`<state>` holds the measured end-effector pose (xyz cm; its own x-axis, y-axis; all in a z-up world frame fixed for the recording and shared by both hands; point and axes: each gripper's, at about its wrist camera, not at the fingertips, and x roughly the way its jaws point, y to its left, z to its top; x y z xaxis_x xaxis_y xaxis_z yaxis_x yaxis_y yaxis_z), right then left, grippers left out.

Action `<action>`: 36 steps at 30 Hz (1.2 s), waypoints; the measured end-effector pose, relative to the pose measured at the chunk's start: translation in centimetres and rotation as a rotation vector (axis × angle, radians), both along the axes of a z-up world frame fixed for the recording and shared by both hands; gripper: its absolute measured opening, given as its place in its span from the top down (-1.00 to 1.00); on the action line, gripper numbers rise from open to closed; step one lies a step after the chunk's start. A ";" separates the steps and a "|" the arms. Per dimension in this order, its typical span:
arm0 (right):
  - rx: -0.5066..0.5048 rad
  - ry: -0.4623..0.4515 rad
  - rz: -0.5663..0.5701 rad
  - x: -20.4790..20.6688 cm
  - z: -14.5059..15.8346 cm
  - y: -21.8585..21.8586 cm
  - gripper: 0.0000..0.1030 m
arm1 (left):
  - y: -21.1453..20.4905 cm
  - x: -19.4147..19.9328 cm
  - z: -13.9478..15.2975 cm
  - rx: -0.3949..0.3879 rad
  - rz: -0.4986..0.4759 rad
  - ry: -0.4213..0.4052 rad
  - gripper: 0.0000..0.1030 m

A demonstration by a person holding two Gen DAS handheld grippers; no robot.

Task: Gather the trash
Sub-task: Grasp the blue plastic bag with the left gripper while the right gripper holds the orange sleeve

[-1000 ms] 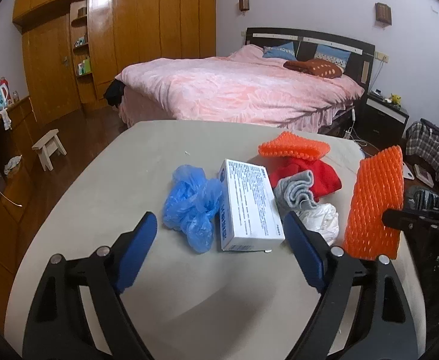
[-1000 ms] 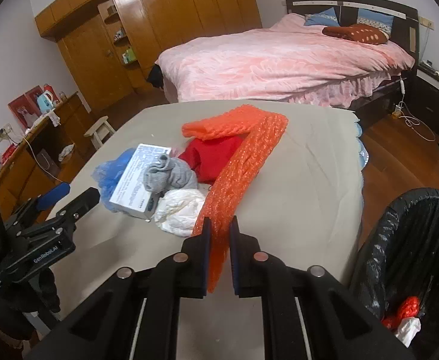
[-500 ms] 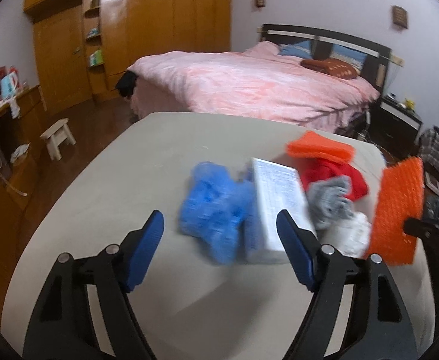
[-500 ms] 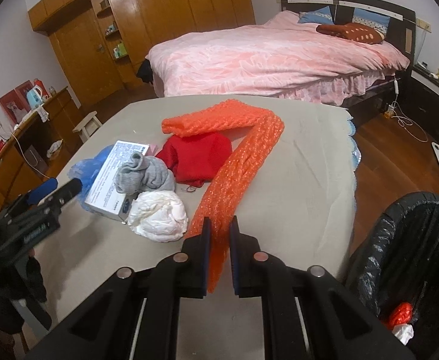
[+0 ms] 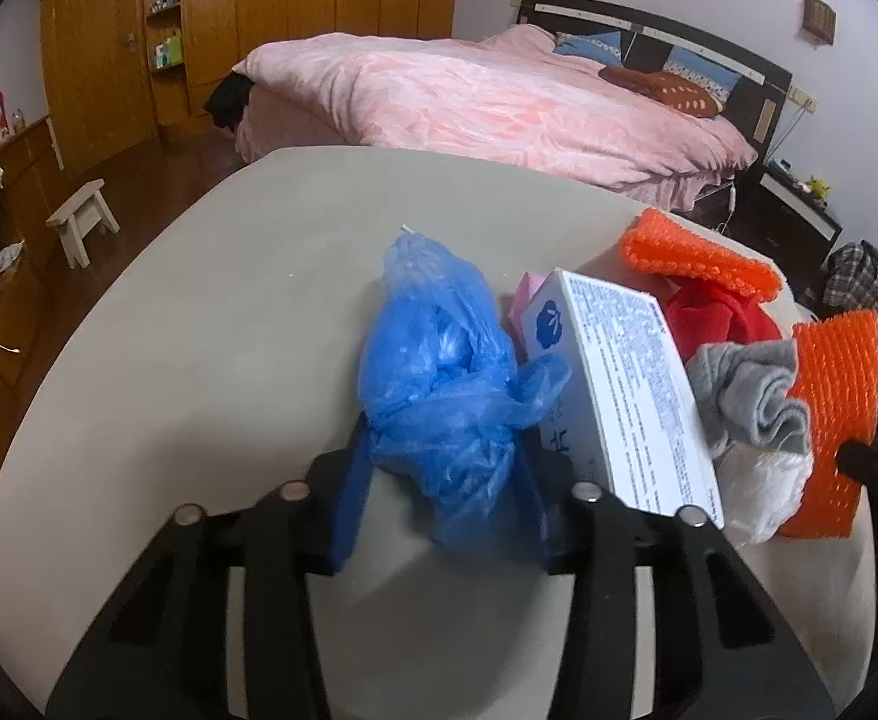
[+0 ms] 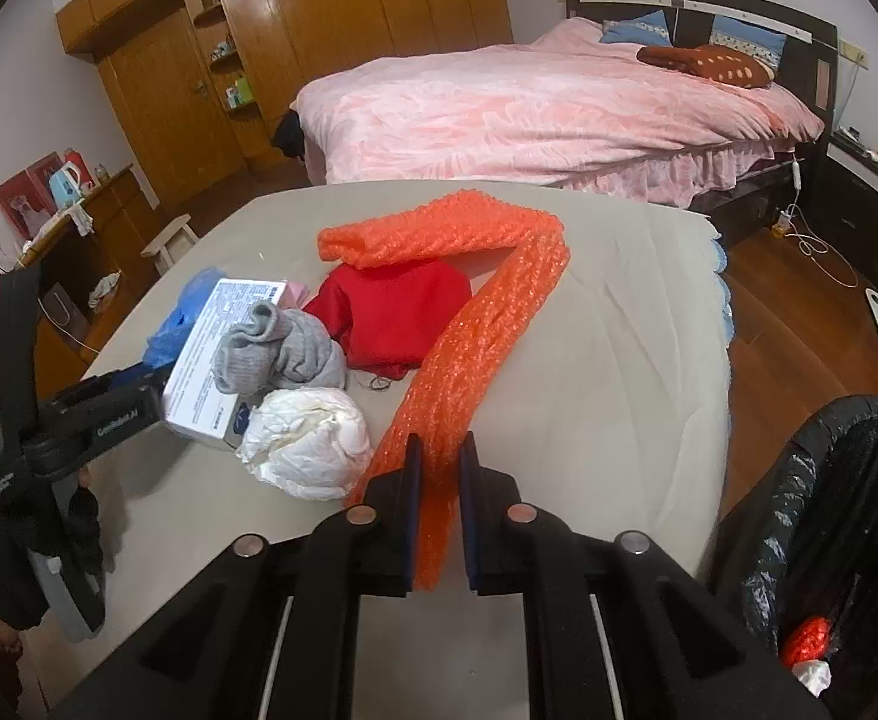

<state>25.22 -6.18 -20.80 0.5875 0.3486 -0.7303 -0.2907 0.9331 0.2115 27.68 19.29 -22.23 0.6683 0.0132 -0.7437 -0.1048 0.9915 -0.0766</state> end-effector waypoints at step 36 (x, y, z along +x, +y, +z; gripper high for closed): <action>0.021 -0.153 -0.089 -10.2 8.7 -8.1 0.77 | -12.4 -12.5 11.3 0.024 -0.150 -0.208 0.41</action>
<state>15.06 -14.31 -12.09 0.7203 0.3048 -0.6231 -0.2375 0.9524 0.1913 15.19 6.88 -10.92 0.8024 -0.0819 -0.5911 0.0596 0.9966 -0.0572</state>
